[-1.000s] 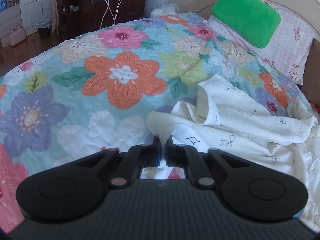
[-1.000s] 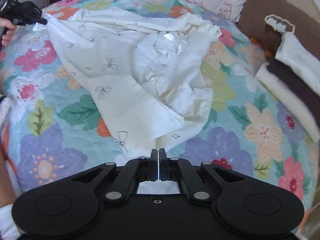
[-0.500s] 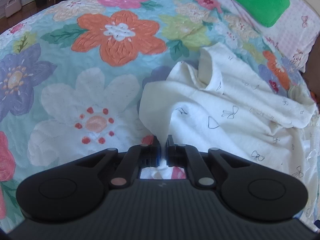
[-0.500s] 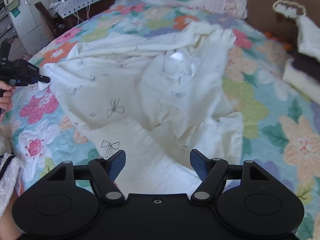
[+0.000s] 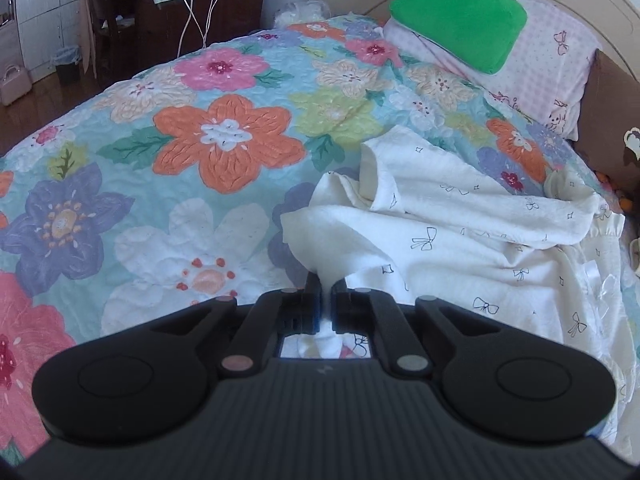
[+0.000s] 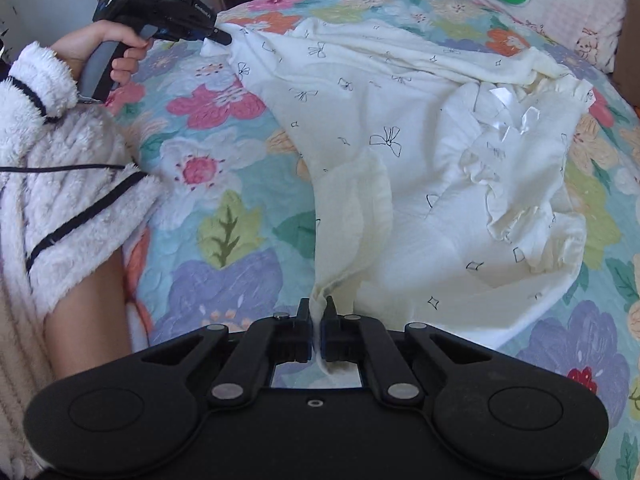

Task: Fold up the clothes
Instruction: 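Pull the hem back with the right gripper while the left gripper holds the other edge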

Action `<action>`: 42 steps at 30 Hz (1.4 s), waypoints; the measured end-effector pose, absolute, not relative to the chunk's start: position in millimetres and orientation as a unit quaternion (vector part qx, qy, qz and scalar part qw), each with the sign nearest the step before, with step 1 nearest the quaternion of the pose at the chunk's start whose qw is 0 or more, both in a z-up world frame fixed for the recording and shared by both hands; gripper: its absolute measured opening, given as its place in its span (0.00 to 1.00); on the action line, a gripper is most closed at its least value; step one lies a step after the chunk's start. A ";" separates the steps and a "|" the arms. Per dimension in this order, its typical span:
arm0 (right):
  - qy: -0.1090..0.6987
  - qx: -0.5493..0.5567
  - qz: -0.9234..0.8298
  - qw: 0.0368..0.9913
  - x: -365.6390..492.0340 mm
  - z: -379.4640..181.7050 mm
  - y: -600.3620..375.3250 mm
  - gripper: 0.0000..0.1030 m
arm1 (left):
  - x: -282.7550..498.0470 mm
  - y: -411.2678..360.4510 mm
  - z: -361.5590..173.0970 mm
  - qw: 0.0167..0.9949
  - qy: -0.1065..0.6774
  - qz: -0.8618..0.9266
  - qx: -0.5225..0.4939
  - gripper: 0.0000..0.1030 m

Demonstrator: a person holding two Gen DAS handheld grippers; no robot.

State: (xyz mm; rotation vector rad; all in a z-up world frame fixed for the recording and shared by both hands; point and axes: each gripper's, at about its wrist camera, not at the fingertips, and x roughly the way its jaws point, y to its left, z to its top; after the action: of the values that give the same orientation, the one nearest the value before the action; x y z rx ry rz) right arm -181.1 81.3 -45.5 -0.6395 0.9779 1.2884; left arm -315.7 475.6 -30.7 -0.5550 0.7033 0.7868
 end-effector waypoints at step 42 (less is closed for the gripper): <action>0.389 -0.279 0.542 0.691 -175.8 -42.7 38.8 0.05 | -365.0 443.1 -7.1 0.816 0.430 0.342 -0.178 0.04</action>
State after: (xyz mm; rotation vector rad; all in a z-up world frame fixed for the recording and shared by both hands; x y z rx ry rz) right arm -175.8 38.8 -42.7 -0.6245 0.8698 1.2120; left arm -365.0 443.1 -7.1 -0.3797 0.9173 0.7299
